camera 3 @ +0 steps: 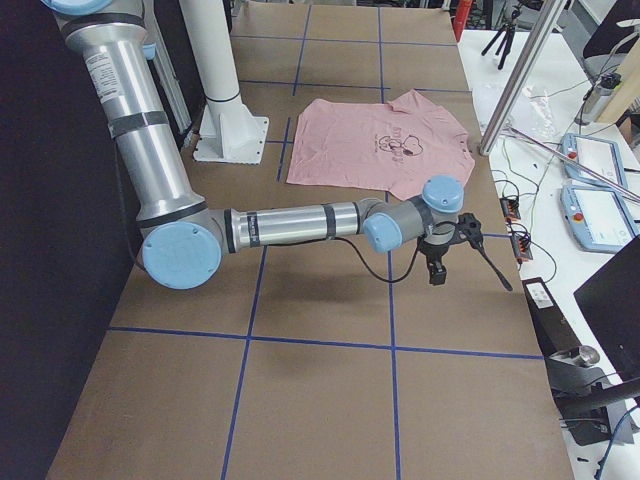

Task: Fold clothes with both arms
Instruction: 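Move the right gripper to the sleeve nearest it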

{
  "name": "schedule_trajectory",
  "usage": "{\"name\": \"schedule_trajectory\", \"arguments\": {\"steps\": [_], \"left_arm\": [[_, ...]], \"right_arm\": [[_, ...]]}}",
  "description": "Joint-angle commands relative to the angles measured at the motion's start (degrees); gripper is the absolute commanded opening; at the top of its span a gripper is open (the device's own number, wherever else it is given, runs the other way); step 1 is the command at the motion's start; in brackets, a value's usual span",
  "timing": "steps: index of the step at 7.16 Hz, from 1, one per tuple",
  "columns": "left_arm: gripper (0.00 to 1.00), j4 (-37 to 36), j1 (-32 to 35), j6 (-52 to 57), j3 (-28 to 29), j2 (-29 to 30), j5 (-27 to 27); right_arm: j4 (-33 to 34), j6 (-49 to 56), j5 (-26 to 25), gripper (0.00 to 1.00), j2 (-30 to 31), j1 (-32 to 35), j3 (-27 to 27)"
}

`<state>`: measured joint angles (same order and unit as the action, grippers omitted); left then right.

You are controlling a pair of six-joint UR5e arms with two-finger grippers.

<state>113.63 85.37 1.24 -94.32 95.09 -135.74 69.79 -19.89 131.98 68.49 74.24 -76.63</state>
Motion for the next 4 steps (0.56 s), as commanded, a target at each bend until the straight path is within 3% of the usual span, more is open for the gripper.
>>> {"name": "schedule_trajectory", "arguments": {"steps": [1, 2, 3, 4], "left_arm": [[1.0, 3.7, -1.4, -1.6, 1.2, 0.7, 0.1], [1.0, 3.1, -2.0, -1.9, 4.0, 3.9, 0.6], [1.0, 3.4, -3.2, -2.3, 4.6, 4.0, 0.7], [1.0, 3.6, -3.2, -2.9, 4.7, 4.0, 0.6]], "right_arm": [[-2.1, -13.0, -5.1, 1.0, -8.2, -9.2, 1.6], [-10.8, -20.0, -8.8, 1.0, -8.4, -13.8, 2.7], [-15.3, -27.1, -13.3, 1.0, -9.3, -16.8, 4.7], [-15.6, -27.7, -13.2, 1.0, -13.7, -17.0, 9.8]]}}
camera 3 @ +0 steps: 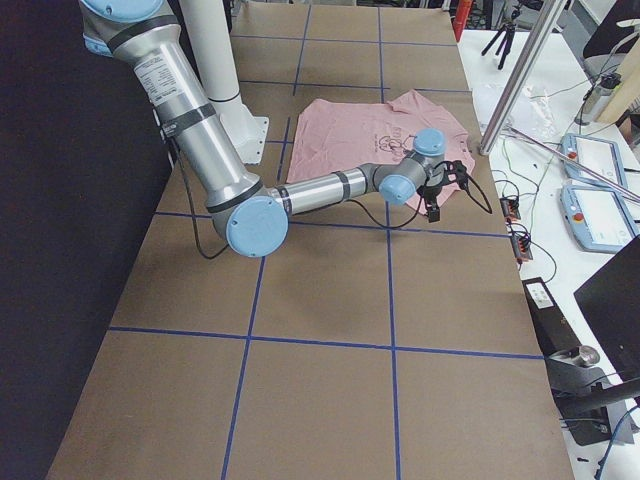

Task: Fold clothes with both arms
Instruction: 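Move the right gripper to the sleeve nearest it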

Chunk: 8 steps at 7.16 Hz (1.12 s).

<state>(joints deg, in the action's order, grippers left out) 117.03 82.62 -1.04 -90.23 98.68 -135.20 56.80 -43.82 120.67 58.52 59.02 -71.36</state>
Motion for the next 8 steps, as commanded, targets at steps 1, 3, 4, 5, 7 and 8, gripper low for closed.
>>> {"name": "schedule_trajectory", "arguments": {"steps": [1, 3, 4, 5, 7, 8], "left_arm": [[1.0, 0.2, -0.4, -0.6, 0.6, 0.5, 0.0], [1.0, 0.2, -0.4, -0.7, 0.1, 0.4, -0.1], [1.0, 0.2, -0.4, -0.7, 0.1, 0.4, -0.2], [1.0, 0.2, -0.4, -0.7, 0.1, 0.4, -0.2], [1.0, 0.2, -0.4, -0.8, 0.1, 0.4, -0.3], [1.0, 0.2, -0.4, -0.8, 0.1, 0.3, -0.3]], "right_arm": [[-2.6, -3.6, -2.1, 1.0, -6.7, -2.6, 8.6], [-3.5, -3.5, -3.5, 0.98, -9.6, -3.7, 13.9], [-3.8, -3.5, -7.2, 0.98, -10.2, -5.6, 16.1], [-3.8, -3.5, -7.6, 0.98, -10.2, -5.8, 16.5], [-3.9, -3.4, -7.6, 0.95, -10.1, -6.0, 17.4], [-3.9, -3.4, -7.6, 0.92, -10.1, -6.0, 17.5]]}}
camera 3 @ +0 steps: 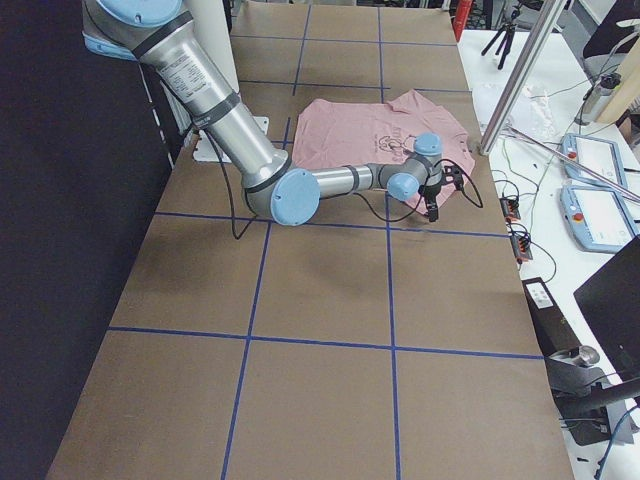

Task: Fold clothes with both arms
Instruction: 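Grasp the sleeve with the right gripper and fold it inward over the chest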

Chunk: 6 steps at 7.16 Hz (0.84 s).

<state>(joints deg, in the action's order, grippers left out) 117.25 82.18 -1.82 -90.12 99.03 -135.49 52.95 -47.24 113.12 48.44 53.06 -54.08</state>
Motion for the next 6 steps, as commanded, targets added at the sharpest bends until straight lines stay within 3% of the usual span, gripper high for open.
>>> {"name": "schedule_trajectory", "arguments": {"steps": [1, 3, 5, 6], "left_arm": [[1.0, 0.0, 0.0, 0.0, 0.0, -0.1, -0.1], [1.0, 0.0, 0.0, 0.1, 0.0, -0.1, -0.1], [1.0, 0.0, 0.0, 0.1, 0.0, -0.1, -0.1], [1.0, 0.0, 0.0, 0.1, 0.0, -0.1, -0.1]], "right_arm": [[0.0, 0.0, 0.1, 0.87, 0.0, -0.1, 0.2], [0.1, 0.1, 0.3, 0.6, 0.0, -0.1, 0.2], [0.1, 0.7, 0.3, 0.2, 0.1, -0.1, 0.2], [0.1, 1.2, 0.3, 0.06, 0.1, -0.1, 0.2]]}}
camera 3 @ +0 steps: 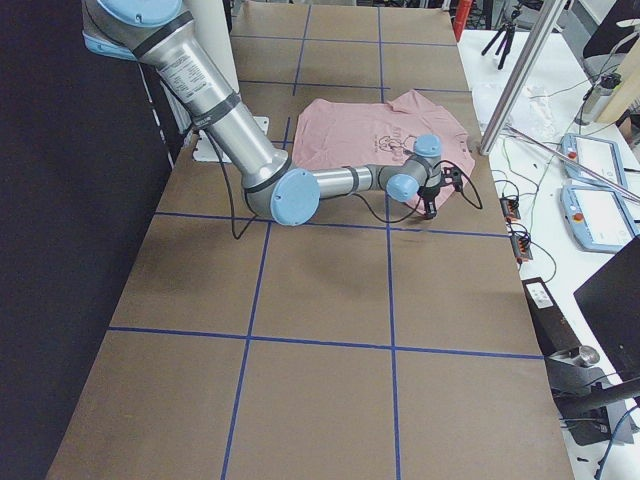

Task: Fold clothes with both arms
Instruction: 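Grasp the sleeve with the right gripper and fold it inward over the chest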

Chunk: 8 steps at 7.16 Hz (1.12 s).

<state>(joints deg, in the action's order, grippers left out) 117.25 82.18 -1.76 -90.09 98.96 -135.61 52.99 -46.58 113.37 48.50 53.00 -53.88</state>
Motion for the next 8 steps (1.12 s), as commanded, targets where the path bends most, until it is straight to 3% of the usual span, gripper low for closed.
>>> {"name": "schedule_trajectory", "arguments": {"steps": [1, 3, 6, 8], "left_arm": [[1.0, 0.0, 0.0, 0.0, 0.0, 0.1, 0.0], [1.0, 0.0, 0.0, 0.0, 0.1, 0.1, 0.0], [1.0, 0.0, 0.0, 0.1, 0.2, 0.2, 0.0], [1.0, 0.0, 0.0, 0.4, 0.4, 0.2, 0.0]], "right_arm": [[0.0, 0.8, 0.0, 0.0, -0.1, 0.1, -0.2], [0.0, 0.6, 0.4, 0.0, -1.1, 0.4, -1.4], [0.4, 0.1, 3.1, 0.0, -1.3, -0.3, -10.0], [3.9, -1.9, 2.5, 0.0, -6.4, -2.9, -10.2]]}}
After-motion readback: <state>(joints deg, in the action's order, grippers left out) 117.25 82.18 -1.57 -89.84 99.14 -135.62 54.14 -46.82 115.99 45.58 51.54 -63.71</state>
